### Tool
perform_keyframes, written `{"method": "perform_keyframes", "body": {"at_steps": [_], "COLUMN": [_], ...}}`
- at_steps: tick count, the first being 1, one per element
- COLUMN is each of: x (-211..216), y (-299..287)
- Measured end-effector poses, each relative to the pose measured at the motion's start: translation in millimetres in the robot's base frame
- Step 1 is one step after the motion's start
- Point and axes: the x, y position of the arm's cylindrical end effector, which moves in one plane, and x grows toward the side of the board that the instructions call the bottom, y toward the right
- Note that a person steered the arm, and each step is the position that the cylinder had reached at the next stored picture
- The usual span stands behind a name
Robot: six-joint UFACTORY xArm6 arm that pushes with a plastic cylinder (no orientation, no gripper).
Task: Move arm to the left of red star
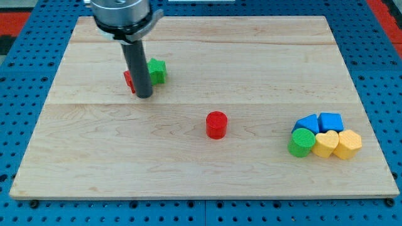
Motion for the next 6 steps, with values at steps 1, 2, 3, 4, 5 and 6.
{"method": "perform_keyframes", "body": {"at_steps": [1, 2, 3, 4, 5, 6], "x": [1.4, 1.4, -2.4, -25.0, -42.0, -40.5], "y": [1.7, -40.0, -90.4, -112.0, -110.8, -110.7]}}
